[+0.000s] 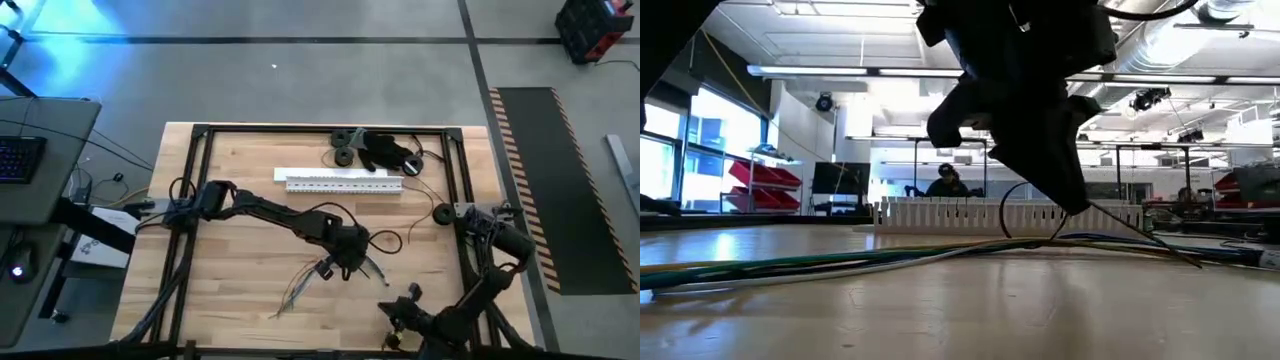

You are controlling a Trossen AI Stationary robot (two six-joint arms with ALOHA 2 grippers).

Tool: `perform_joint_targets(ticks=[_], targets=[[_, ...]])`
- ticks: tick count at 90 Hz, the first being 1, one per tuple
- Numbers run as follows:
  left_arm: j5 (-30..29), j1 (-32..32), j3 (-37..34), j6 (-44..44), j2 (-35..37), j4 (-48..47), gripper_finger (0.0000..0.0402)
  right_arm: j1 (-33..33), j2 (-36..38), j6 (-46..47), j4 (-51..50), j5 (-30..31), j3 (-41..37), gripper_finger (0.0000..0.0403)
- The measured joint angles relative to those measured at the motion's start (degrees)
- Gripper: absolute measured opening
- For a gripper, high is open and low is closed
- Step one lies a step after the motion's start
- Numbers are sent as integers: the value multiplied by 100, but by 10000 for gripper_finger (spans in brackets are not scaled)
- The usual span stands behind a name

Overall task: Ziptie cables
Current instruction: Wrap the cables together using a black zip tie

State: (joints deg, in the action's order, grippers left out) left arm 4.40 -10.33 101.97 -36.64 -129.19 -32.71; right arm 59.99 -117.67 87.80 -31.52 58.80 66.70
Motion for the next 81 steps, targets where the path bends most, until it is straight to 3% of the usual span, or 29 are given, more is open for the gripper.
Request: perform_joint_targets(ticks=[18, 32, 45, 62, 81], targets=[[2, -25, 0, 23, 0, -10, 3, -493, 2, -1322, 2, 428, 0, 99], [7, -26, 0, 45, 0, -7, 3, -1165, -4, -2138, 91, 162, 0, 171], [9, -35, 0, 46, 0, -5, 3, -1640, -9, -2216, 116, -338, 0, 190], [12, -35, 0, 48, 0, -6, 3, -1843, -11, -2229, 166, -486, 0, 149], [43, -35, 0, 48, 0, -20, 3, -1715, -11, -2185, 211, -454, -2, 21]])
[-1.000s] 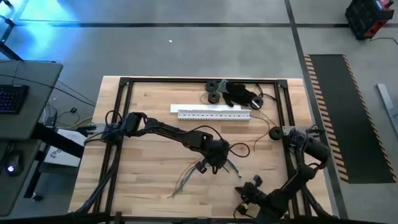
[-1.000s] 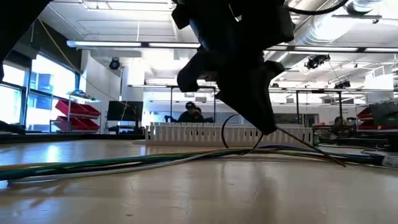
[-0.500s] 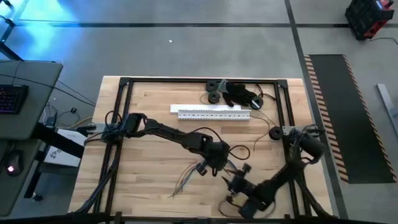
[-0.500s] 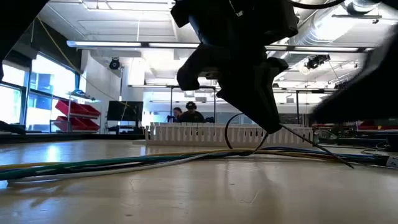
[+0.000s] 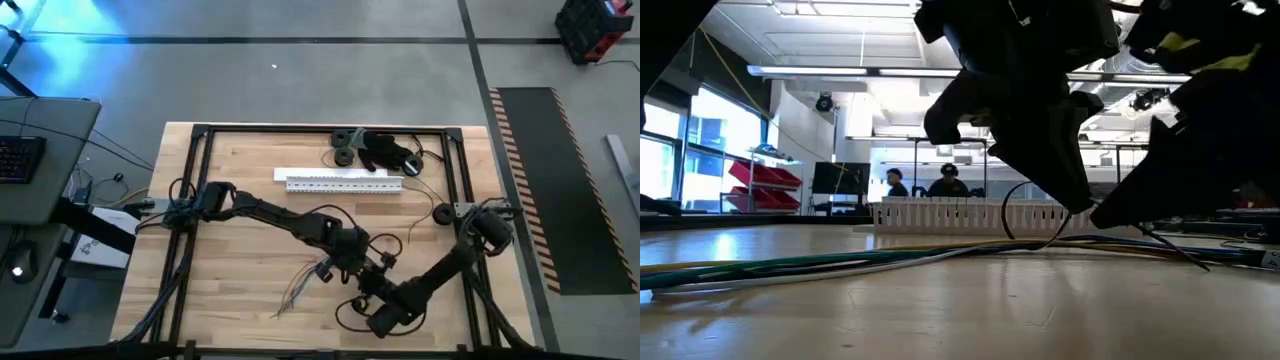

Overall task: Ziptie cables
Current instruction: Wrap the cables together using a black zip tie

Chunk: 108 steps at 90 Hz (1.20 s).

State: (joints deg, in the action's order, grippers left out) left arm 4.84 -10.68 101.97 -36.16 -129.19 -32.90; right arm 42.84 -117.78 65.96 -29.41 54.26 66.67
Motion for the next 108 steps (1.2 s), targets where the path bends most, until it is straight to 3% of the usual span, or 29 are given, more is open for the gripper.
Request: perform_joint_targets(ticks=[30, 48, 60, 70, 79, 96, 108], targets=[[-3, 5, 0, -10, 0, -242, 3, 677, 0, 1483, -131, -495, 0, 0], [-76, 48, -2, 11, 0, -370, 3, 1286, 0, 2811, -636, -988, 0, 0], [-74, 44, -2, 12, 0, -332, 3, 1589, 28, 3204, -948, -1004, 0, 0], [-69, 44, -2, 13, 0, -293, 3, 1723, 115, 3111, -889, -727, 0, 1], [-66, 37, -2, 19, 0, -277, 3, 1692, 131, 2604, -677, -27, 0, 17], [-65, 5, -2, 103, 0, -258, 3, 1215, 126, 1257, -393, 504, 2, 105], [-63, -52, -2, 105, 0, -223, 3, 644, 114, 333, -189, 374, 2, 156]])
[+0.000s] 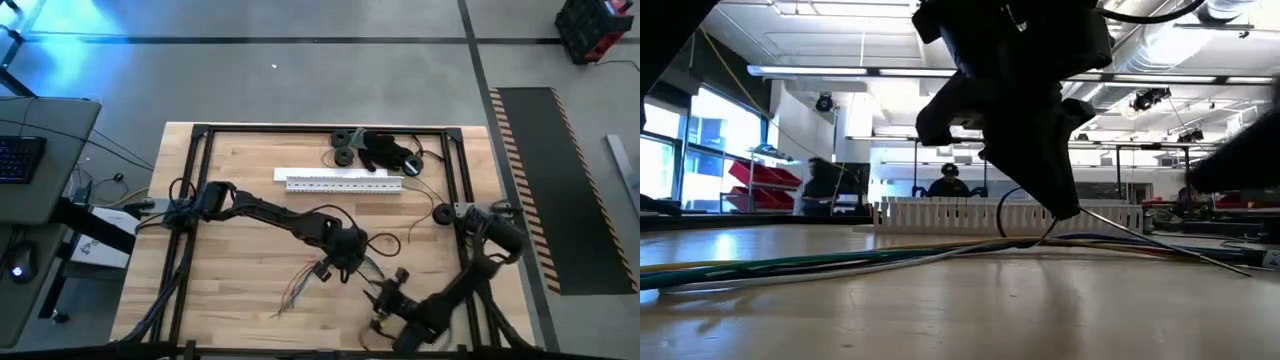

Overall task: Ziptie cables
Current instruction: Wrap the cables together using a black zip tie

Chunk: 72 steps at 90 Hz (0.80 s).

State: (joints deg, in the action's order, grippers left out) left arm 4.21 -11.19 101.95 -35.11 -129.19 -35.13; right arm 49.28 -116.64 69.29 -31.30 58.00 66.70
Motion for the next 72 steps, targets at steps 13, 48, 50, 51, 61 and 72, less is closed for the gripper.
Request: perform_joint_targets(ticks=[13, 48, 50, 51, 61, 72], targets=[[8, -53, 0, -2, 0, 48, 3, -454, -2, -699, 311, -266, -2, 167], [15, -53, -1, 2, 0, 131, 3, -767, -4, -990, 475, -444, -2, 86], [18, -53, -2, 2, 0, 134, 3, -767, -4, -1016, 487, -448, -2, 81], [20, -53, -2, 2, 0, 137, 3, -767, -4, -1024, 491, -449, -2, 79], [22, -57, -2, 12, 0, 141, 3, -756, -4, -1026, 493, -449, -2, 41], [29, -56, 0, 9, 0, 167, 3, -713, -4, -1016, 504, -450, -2, 6]])
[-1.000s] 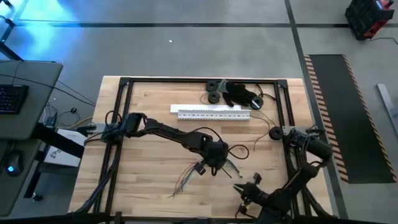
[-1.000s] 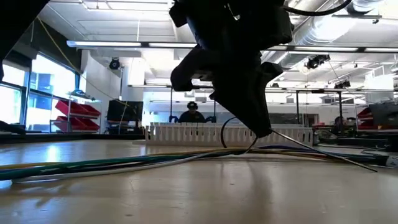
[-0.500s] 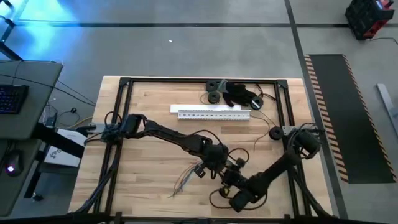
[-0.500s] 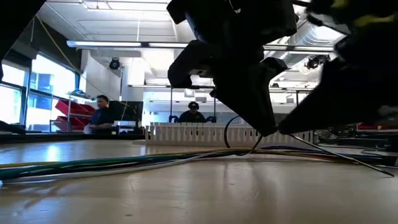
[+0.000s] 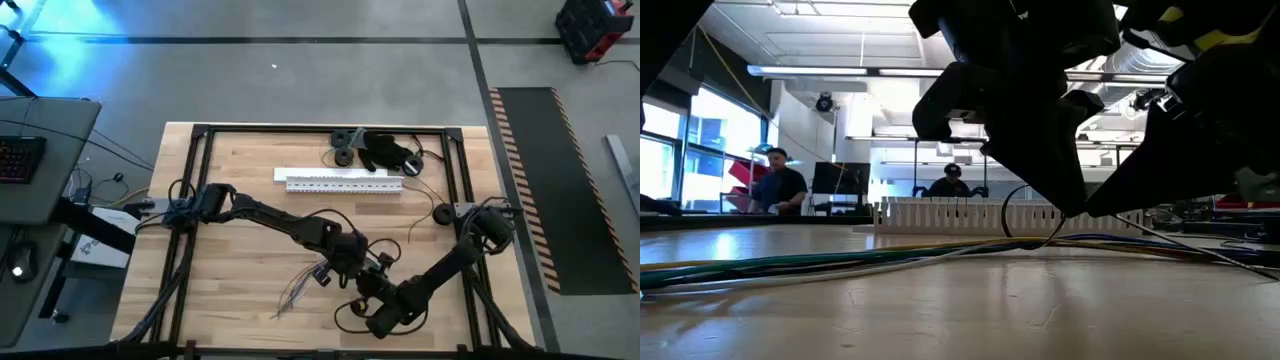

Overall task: Ziptie cables
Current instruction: Wrap the cables together using a black zip tie

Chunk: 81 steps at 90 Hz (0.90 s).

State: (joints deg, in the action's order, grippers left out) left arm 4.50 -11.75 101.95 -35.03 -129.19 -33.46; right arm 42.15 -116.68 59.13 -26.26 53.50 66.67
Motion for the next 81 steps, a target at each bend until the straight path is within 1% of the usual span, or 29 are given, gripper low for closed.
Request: perform_joint_targets(ticks=[16, 35, 51, 62, 81], targets=[[-12, 2, -2, -2, 0, -10, 3, -2, 0, 219, -32, -145, 0, 1], [-2, 0, -2, -8, 97, -36, 3, 143, 0, 551, -94, -195, 0, 0], [23, 26, -2, -9, 282, -181, 3, 389, 0, 1048, -227, -265, 0, 0], [111, 100, 0, 6, 330, -233, 3, 601, -4, 1468, -356, -469, 0, 0], [118, 179, 0, 75, 332, -242, 3, 1082, -9, 2369, -687, -596, 0, 0]])
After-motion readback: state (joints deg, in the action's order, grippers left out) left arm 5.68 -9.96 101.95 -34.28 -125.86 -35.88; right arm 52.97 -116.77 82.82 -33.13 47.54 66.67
